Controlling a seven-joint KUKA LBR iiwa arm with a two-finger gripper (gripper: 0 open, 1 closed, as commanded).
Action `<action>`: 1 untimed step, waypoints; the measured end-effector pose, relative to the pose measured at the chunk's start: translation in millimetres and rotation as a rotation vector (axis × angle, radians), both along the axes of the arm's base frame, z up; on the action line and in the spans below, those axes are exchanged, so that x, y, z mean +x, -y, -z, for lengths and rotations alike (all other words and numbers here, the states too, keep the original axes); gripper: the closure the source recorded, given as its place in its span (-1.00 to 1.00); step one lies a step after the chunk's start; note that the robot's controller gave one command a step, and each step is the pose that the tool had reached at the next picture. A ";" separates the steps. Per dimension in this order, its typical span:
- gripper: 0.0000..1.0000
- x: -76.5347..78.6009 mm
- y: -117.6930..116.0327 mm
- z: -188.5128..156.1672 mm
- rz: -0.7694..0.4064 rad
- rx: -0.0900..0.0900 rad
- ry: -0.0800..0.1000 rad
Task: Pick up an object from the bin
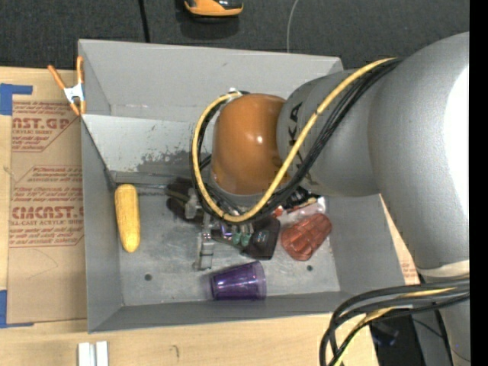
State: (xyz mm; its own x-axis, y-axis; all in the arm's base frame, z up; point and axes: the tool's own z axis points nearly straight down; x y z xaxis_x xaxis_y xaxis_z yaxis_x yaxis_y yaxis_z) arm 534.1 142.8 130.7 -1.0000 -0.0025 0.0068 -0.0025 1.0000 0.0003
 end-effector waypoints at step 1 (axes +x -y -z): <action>-1.00 2.0 0.6 -4.5 0.002 0.001 0.007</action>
Offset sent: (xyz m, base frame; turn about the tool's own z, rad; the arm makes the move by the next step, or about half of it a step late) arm 0.0425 -0.0830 -0.0400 0.0428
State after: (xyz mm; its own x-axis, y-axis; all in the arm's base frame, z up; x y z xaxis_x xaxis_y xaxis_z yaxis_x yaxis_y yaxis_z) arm 536.1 142.2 135.2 -1.0000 -0.0008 -0.0002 -0.0008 1.0000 0.0012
